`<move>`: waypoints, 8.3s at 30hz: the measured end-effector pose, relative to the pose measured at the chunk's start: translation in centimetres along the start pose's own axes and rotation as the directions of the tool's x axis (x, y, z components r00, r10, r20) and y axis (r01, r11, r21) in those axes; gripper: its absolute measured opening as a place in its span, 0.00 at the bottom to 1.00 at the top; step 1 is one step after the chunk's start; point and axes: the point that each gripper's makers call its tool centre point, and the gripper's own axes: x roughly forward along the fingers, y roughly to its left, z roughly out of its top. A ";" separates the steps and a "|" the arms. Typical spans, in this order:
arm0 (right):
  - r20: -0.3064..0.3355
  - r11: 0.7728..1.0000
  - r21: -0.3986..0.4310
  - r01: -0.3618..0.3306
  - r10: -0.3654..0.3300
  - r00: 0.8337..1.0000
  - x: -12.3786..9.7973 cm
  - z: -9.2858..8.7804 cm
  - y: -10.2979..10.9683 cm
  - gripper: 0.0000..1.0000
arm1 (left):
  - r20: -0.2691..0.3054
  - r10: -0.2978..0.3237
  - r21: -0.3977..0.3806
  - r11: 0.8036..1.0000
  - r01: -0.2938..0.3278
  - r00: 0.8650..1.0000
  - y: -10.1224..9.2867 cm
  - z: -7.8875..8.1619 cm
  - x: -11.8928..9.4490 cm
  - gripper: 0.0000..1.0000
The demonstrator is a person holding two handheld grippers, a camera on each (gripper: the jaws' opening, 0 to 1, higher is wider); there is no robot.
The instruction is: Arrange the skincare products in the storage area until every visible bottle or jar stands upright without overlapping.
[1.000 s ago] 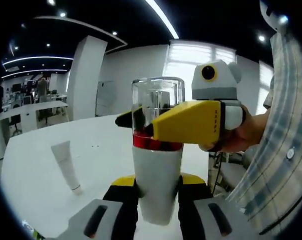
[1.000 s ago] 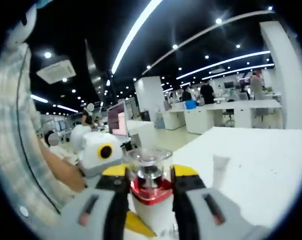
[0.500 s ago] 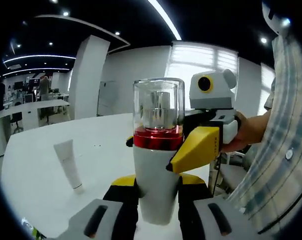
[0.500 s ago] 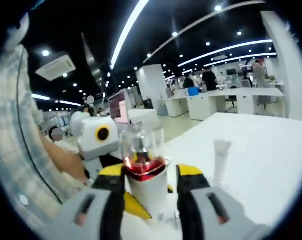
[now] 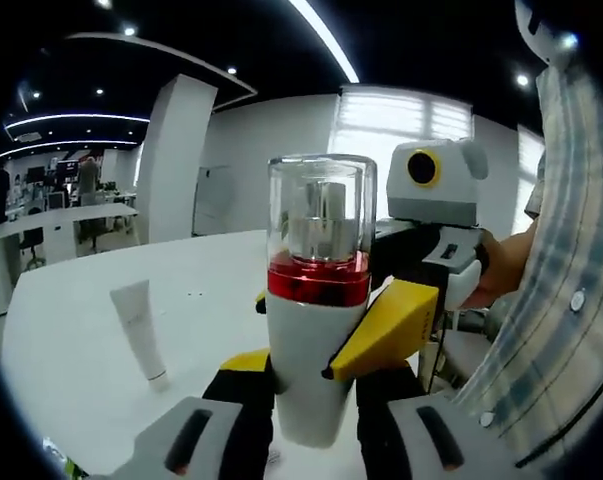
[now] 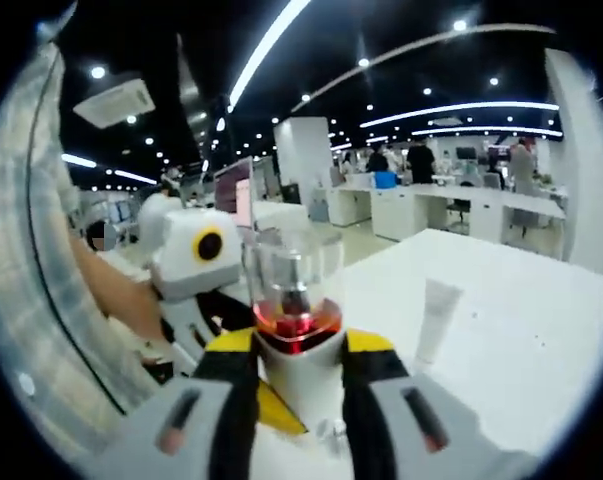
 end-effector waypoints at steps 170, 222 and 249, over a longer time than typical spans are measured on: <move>-0.156 0.949 0.169 0.266 -0.241 0.958 0.1 -13.0 -20.6 0.45 | -0.306 0.390 -0.299 0.827 -0.476 0.869 6.6 -11.0 -7.1 0.51; -0.123 0.826 0.273 0.493 -0.478 0.870 -11.8 -15.6 -13.4 0.41 | -0.656 0.244 -0.053 0.929 -0.366 0.714 8.9 -20.3 -1.8 0.19; -0.007 0.864 0.476 0.165 -0.184 0.983 -1.4 -9.0 -7.1 0.47 | -0.218 0.297 -0.398 0.843 -0.362 0.930 7.3 -8.5 -5.2 0.19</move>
